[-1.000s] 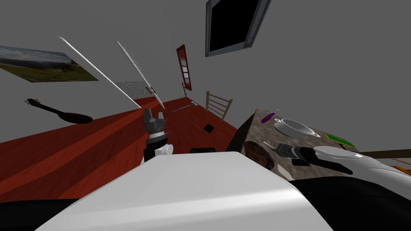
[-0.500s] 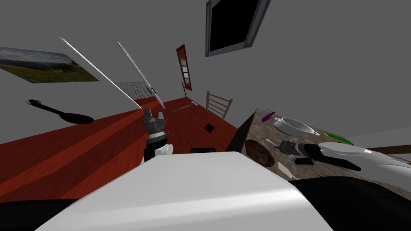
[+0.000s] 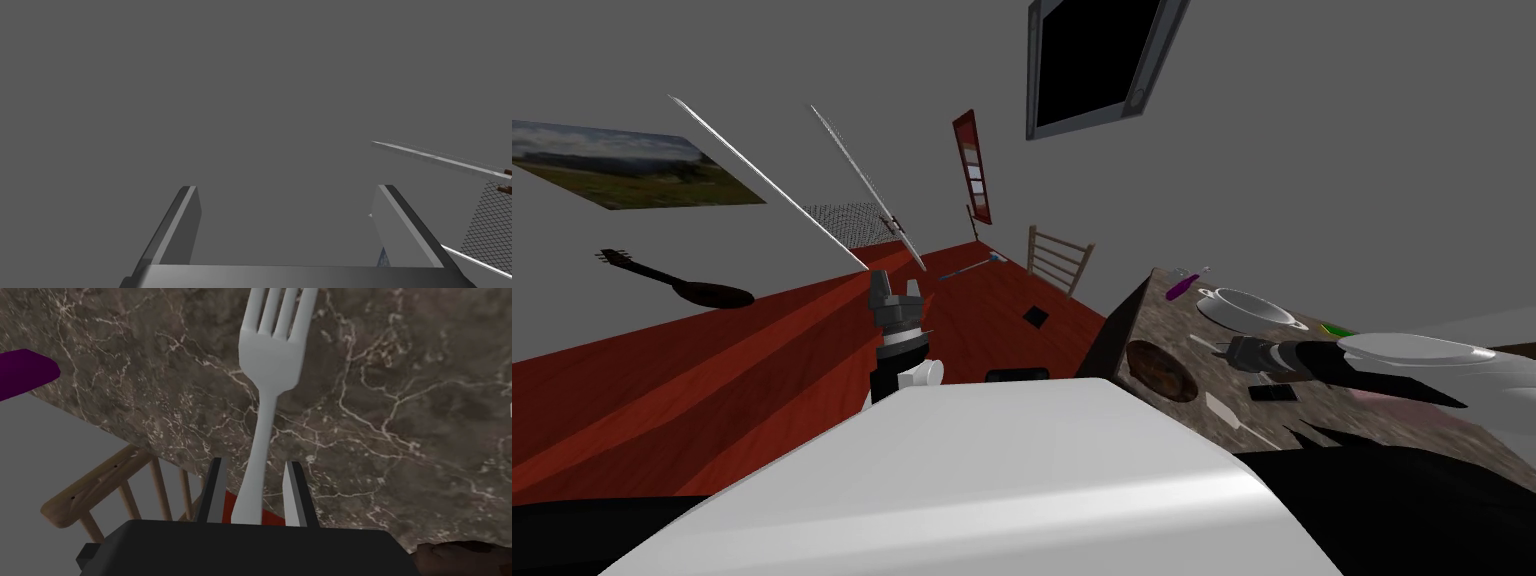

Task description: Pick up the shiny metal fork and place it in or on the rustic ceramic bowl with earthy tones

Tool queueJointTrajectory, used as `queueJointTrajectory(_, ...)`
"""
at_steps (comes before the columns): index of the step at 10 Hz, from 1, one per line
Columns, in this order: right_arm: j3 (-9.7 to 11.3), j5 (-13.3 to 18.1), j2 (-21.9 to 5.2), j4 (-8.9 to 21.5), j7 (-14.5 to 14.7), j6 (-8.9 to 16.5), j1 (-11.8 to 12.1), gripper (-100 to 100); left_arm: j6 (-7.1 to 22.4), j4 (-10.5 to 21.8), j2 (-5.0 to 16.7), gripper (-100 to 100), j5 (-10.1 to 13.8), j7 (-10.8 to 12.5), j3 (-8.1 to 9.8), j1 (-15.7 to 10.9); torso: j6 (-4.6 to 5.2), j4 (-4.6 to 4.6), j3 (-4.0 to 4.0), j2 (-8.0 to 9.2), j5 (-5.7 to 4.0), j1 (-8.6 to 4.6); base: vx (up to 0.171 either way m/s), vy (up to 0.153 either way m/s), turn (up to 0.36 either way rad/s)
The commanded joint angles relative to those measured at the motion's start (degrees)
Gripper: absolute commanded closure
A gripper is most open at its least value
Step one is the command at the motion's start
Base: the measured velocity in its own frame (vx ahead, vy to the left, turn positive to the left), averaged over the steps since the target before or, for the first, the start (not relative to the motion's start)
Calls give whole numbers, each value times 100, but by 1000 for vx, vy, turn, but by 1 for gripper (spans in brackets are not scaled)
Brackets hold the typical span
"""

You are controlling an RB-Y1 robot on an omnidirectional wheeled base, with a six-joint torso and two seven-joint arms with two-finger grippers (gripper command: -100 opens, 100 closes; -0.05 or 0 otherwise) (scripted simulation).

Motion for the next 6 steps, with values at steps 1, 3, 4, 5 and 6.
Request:
queueJointTrajectory(1,-115,-148,-161,-119,65,40,227,100,0,0,0,0,0,0,0,0,0,0,0,0,0,0,-35,71,4)
queueJointTrajectory(3,-142,-173,-423,-42,161,-87,182,100,0,0,0,0,0,0,0,1,-1,-3,-8,-14,1,-9,-41,78,-6)
queueJointTrajectory(4,-154,-184,-554,-9,206,-152,162,100,0,0,0,0,0,0,0,0,-4,-3,-7,-12,3,-2,-64,100,-4)
queueJointTrajectory(5,-166,-194,-685,18,247,-218,144,100,0,0,0,0,0,0,0,0,-4,-2,-5,-7,5,6,-66,105,-10)
queueJointTrajectory(6,-177,-203,-813,40,285,-282,127,100,0,0,0,0,0,0,0,0,-4,-2,-3,-5,6,11,-64,98,-13)
